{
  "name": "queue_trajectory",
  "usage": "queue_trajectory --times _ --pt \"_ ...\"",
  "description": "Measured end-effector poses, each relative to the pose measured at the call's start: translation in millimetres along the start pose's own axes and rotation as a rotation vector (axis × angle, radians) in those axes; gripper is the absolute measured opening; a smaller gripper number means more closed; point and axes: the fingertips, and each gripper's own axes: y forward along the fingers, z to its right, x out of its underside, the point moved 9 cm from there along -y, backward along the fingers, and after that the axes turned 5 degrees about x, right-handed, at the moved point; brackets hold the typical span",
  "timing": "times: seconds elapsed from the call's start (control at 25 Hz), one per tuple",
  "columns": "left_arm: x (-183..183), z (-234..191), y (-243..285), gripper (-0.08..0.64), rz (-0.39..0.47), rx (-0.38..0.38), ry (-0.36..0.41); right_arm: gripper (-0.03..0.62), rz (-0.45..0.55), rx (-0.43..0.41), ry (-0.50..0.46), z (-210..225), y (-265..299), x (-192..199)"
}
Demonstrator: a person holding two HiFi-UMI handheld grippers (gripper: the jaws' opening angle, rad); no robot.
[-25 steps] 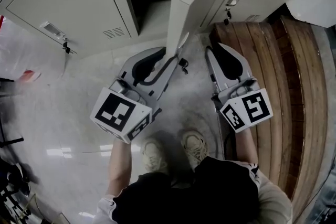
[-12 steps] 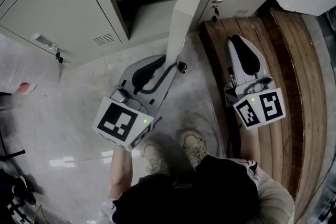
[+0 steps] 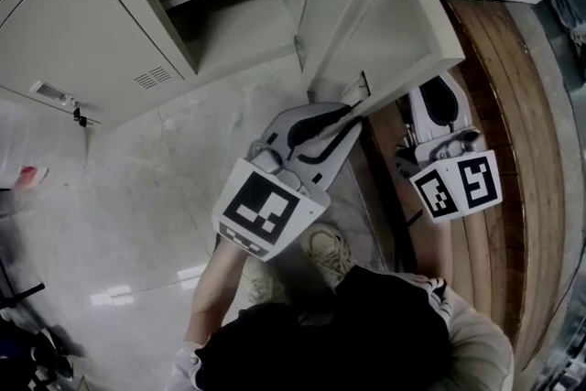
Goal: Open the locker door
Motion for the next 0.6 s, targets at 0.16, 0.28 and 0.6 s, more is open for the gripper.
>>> queue_trajectory --times 0.16,0.28,0.6 --pt "-1.2 2.2 22.2 0.061 -0.011 0.045 0.018 0.061 -0.002 0.065 0.007 18.5 -17.7 -0.9" --pt "-3.8 3.5 36.2 0.061 -0.028 0.076 0.044 0.061 -0.003 0.097 0.011 28.0 -28.5 -2.0" --pt "4.0 4.6 67.7 0.061 -0.107 0.088 0.093 0.061 -0.013 0.106 0.045 37.4 -37.3 0.1"
